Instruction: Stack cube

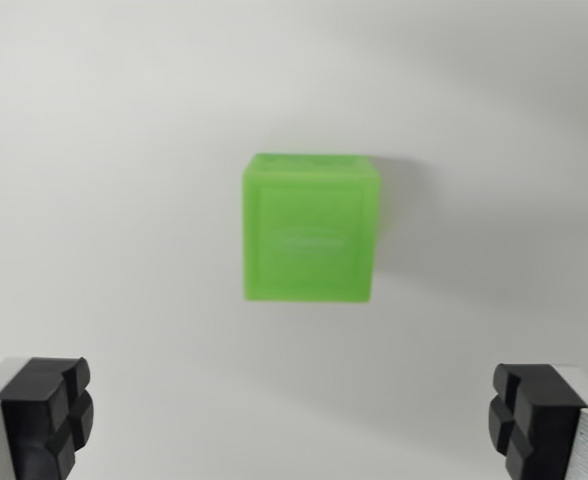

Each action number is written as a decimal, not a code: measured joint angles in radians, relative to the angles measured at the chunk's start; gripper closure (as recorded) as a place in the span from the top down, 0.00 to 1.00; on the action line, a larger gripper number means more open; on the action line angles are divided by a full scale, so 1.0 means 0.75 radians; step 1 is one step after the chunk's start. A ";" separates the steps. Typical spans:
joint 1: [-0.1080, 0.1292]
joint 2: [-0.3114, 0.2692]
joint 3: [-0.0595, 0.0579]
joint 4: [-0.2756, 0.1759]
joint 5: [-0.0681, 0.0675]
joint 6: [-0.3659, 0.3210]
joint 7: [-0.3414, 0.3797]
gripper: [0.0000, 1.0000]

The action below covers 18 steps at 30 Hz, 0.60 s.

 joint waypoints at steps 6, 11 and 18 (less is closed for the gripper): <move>-0.012 0.059 0.003 0.014 0.002 0.046 -0.035 1.00; -0.012 0.107 0.006 0.014 0.002 0.095 -0.036 1.00; -0.012 0.184 0.006 0.022 0.002 0.162 -0.036 1.00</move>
